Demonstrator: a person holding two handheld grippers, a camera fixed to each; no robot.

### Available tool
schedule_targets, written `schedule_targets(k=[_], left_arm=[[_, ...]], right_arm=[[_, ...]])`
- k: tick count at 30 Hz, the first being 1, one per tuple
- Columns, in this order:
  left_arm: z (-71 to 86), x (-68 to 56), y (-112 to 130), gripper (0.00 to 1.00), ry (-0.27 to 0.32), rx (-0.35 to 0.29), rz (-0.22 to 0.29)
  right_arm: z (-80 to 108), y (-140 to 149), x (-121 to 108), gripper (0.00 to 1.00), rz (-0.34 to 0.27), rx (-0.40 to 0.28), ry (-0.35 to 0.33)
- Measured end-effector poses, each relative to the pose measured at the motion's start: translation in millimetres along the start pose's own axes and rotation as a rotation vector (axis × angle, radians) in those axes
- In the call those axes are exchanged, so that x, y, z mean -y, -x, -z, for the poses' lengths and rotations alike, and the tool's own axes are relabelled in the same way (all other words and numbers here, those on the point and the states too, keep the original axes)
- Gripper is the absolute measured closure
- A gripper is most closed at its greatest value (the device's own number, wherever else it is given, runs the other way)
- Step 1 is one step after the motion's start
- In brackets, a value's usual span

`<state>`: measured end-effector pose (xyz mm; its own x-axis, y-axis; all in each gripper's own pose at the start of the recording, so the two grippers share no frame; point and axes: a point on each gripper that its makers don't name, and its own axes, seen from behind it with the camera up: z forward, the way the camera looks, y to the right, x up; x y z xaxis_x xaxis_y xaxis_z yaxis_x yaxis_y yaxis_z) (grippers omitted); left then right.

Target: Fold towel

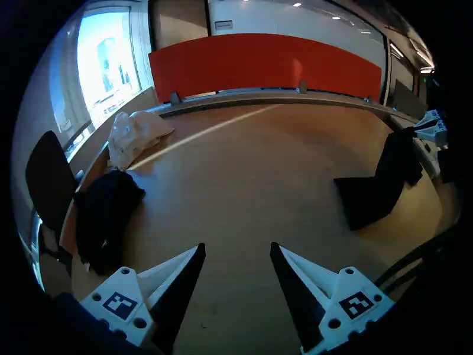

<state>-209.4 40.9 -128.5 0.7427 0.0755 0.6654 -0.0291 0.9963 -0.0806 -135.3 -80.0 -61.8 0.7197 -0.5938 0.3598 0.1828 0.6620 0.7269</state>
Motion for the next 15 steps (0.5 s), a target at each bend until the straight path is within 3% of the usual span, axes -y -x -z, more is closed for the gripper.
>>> schedule_targets(k=[15], left_arm=[[1.9, -1.5, -4, 0.19, 0.004, -0.011, -0.003]], right_arm=[[-28.5, 0, 57, 0.95, 0.016, 0.011, -0.111]])
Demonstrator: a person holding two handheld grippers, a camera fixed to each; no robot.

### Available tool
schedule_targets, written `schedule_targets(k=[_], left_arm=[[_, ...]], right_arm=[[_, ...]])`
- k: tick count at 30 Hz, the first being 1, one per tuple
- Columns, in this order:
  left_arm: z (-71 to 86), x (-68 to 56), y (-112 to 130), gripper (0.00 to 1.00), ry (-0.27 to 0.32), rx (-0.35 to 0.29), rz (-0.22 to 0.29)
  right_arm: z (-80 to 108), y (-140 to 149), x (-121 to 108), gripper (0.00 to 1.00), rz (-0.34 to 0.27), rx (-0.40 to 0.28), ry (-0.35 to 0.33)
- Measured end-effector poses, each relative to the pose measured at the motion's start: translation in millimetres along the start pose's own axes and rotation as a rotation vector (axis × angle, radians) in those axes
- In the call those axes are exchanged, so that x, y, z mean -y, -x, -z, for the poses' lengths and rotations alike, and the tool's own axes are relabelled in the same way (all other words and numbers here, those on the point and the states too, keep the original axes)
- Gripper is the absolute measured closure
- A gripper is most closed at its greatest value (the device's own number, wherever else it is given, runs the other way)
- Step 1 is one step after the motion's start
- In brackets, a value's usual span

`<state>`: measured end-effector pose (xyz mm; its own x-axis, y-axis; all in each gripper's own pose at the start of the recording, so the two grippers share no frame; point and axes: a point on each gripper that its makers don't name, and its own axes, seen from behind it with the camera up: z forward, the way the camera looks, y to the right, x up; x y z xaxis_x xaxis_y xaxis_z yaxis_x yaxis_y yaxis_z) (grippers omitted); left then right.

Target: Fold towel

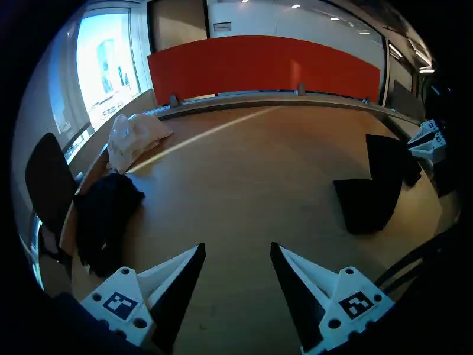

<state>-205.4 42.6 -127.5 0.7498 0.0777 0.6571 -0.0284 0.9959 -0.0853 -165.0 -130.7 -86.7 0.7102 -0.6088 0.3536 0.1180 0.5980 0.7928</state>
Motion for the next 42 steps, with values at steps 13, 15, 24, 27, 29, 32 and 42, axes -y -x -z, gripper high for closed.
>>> schedule_targets(k=[13, 15, 24, 27, 29, 32, 42], left_arm=[[3.4, 8.4, 1, 0.19, -0.008, -0.005, 0.004], [3.9, 10.0, 1, 0.19, -0.010, -0.005, 0.005], [3.8, 10.5, 1, 0.19, -0.007, -0.005, 0.003], [3.7, 10.1, 2, 0.19, -0.006, -0.004, 0.001], [3.6, 10.3, 3, 0.19, -0.007, -0.003, 0.001], [3.5, 10.6, 3, 0.19, -0.008, -0.002, 0.001], [4.3, 10.4, 4, 0.19, -0.009, 0.000, 0.001]], right_arm=[[-25.0, 7, 36, 0.95, -0.018, 0.025, -0.068], [-26.3, 6, 38, 0.95, -0.021, 0.024, -0.070], [-27.4, 4, 33, 0.95, -0.034, 0.020, -0.063], [-28.3, 4, 31, 0.95, -0.041, 0.018, -0.059], [-28.9, 4, 30, 0.95, -0.045, 0.016, -0.058], [-30.0, 3, 29, 0.95, -0.048, 0.014, -0.055], [-34.4, 2, 25, 0.95, -0.066, 0.008, -0.046]])
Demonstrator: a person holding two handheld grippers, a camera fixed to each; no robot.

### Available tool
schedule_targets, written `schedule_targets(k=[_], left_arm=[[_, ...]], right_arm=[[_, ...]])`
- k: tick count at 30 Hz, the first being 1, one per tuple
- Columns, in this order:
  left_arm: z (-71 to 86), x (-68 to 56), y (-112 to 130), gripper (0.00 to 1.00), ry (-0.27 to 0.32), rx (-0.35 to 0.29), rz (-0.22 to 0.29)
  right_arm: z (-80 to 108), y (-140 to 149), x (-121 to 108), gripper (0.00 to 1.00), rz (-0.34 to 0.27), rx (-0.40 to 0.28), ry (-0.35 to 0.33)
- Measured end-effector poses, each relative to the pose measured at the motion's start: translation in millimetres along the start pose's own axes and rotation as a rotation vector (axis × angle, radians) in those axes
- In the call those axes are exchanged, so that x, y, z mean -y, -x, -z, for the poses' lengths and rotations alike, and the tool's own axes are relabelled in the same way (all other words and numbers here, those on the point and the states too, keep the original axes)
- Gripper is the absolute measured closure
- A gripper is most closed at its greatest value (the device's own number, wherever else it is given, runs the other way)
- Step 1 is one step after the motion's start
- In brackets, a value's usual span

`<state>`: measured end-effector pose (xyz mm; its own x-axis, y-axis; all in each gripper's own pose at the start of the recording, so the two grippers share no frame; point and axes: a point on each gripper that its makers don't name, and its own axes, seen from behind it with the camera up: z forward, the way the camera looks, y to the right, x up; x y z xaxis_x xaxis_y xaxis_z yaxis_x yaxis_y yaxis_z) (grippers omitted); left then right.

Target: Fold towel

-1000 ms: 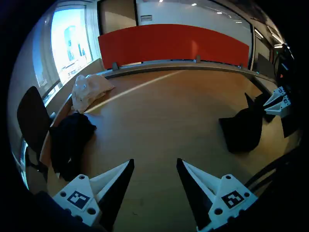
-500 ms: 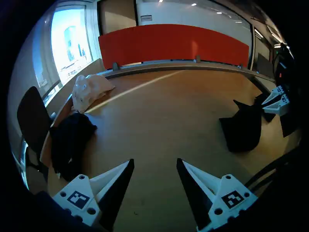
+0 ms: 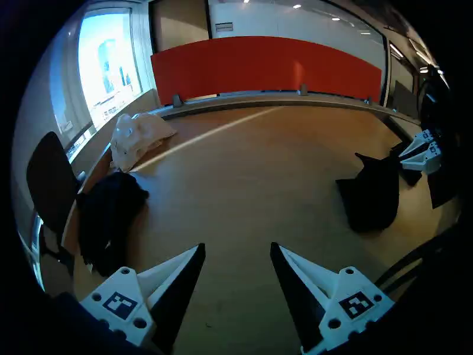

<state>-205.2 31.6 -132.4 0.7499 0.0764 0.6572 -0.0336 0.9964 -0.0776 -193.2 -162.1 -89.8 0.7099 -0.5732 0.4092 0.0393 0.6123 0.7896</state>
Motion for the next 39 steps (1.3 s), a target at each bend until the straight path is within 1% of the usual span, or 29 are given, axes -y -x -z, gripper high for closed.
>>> schedule_targets(k=[6, 15, 23, 29, 31, 33, 39], left_arm=[[0.0, -0.5, 0, 0.19, 0.001, 0.002, -0.004], [0.4, -0.5, 0, 0.19, 0.000, 0.001, -0.002], [1.2, 1.9, 3, 0.19, -0.003, 0.005, 0.000], [1.3, 1.3, 4, 0.19, -0.002, 0.007, 0.000], [1.4, 1.4, 4, 0.19, -0.002, 0.007, -0.001], [1.7, 1.7, 4, 0.19, -0.002, 0.007, -0.001], [2.1, 4.0, 7, 0.19, -0.005, 0.009, 0.005]], right_arm=[[-4.7, -2, -4, 0.95, -0.010, -0.006, 0.005], [-16.4, -3, -4, 0.95, -0.034, -0.007, 0.000], [-21.8, 2, 4, 0.96, -0.042, 0.005, -0.021], [-34.3, 8, 18, 0.96, -0.051, 0.021, -0.049], [-37.7, 10, 24, 0.94, -0.053, 0.027, -0.063], [-40.3, 11, 30, 0.90, -0.055, 0.034, -0.077], [-41.3, 17, 39, 0.83, -0.057, 0.051, -0.101]])
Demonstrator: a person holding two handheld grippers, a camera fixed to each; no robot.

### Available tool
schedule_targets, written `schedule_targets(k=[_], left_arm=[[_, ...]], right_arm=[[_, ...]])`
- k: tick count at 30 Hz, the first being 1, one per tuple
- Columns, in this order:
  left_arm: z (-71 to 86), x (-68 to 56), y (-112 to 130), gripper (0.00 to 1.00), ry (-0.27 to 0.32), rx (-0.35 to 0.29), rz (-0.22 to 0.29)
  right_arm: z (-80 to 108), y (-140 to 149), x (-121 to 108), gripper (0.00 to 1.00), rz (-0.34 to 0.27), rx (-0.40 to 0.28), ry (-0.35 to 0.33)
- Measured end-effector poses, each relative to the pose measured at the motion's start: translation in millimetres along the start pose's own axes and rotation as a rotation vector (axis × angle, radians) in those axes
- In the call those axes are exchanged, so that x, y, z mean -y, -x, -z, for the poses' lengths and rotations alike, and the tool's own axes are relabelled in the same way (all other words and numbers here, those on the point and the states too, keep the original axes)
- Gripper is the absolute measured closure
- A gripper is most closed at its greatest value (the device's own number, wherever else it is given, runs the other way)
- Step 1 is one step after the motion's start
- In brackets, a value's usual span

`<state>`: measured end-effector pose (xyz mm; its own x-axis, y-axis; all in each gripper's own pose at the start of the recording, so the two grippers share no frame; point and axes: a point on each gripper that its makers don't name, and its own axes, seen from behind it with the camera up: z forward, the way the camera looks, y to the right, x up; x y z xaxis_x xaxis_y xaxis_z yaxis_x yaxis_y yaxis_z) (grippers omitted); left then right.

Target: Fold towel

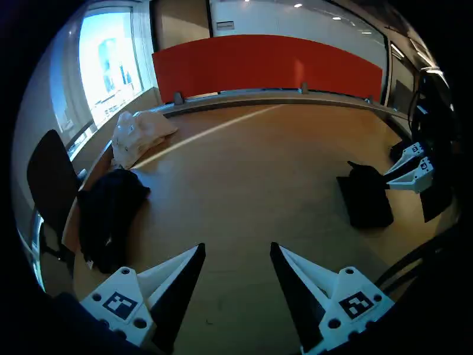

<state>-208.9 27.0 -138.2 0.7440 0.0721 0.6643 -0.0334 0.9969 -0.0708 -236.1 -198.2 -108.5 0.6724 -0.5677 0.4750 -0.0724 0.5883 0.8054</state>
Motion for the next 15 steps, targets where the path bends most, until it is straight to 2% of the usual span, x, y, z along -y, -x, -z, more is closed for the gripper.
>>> schedule_targets(k=[6, 12, 15], left_arm=[[0.4, 1.6, 2, 0.19, -0.001, 0.002, 0.001], [1.2, 1.3, 0, 0.19, -0.001, -0.001, 0.000], [1.7, 0.9, 0, 0.19, 0.000, -0.004, 0.000]], right_arm=[[2.0, 2, 7, 0.70, -0.016, -0.002, -0.024], [4.4, 4, 15, 0.35, -0.016, -0.003, -0.042], [6.4, 7, 20, 0.24, -0.017, 0.002, -0.055]])
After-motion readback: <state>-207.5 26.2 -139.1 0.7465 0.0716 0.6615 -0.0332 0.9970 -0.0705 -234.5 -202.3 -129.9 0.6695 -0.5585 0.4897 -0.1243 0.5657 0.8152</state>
